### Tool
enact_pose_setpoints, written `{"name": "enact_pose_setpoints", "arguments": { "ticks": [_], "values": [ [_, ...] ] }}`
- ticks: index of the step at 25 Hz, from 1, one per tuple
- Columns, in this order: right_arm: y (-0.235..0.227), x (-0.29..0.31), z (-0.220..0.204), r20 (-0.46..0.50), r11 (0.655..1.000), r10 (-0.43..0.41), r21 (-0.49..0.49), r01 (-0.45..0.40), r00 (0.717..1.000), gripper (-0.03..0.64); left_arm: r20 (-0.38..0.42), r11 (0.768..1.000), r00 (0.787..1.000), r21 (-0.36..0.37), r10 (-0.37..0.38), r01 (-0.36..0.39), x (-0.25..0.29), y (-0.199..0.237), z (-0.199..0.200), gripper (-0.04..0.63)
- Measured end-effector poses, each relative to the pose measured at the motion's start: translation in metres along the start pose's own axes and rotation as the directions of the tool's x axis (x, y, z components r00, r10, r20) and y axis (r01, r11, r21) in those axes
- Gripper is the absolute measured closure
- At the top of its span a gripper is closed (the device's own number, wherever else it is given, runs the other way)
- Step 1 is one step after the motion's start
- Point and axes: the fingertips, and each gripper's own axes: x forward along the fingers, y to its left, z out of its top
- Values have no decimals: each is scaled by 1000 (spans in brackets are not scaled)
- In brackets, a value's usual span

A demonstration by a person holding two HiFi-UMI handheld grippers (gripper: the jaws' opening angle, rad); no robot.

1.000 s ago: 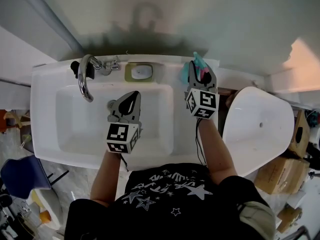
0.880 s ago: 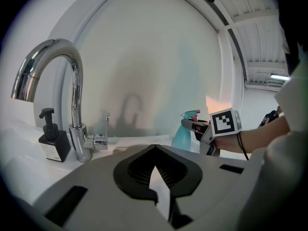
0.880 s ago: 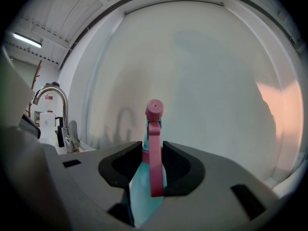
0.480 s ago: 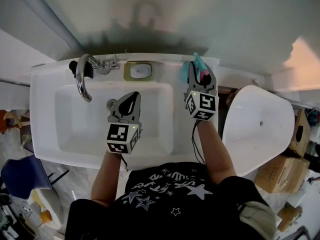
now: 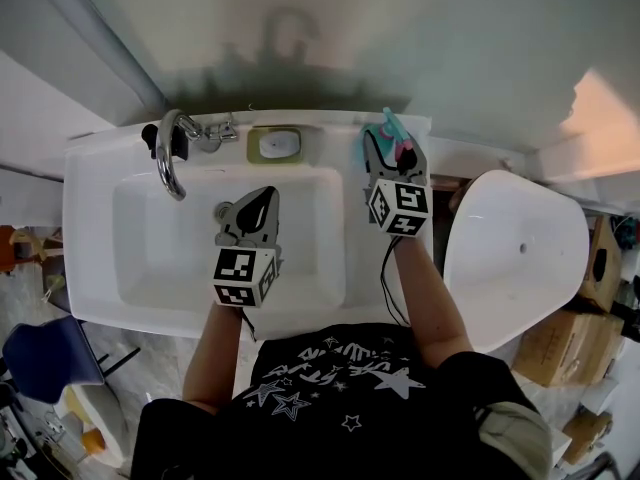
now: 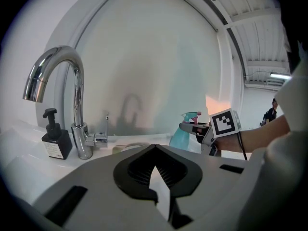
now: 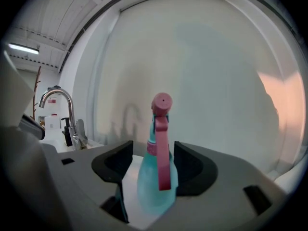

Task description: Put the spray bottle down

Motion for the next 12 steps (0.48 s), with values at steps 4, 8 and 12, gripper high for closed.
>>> {"name": "enact_pose_setpoints", "arguments": {
  "ticks": [4, 8, 12],
  "values": [
    [4, -11, -5, -23, 1000, 22, 10, -22, 999, 330, 8, 1000, 1000, 19, 13, -14, -10, -4, 3, 580],
    [4, -29, 5, -16, 999, 37, 11, -37, 999, 325, 34, 999, 998, 23, 46, -47, -31, -11, 13, 580],
    [3, -51, 19, 4, 999, 52, 10, -52, 999, 325, 55, 996, 994, 18, 89, -91, -58, -19, 17, 580]
  ]
}}
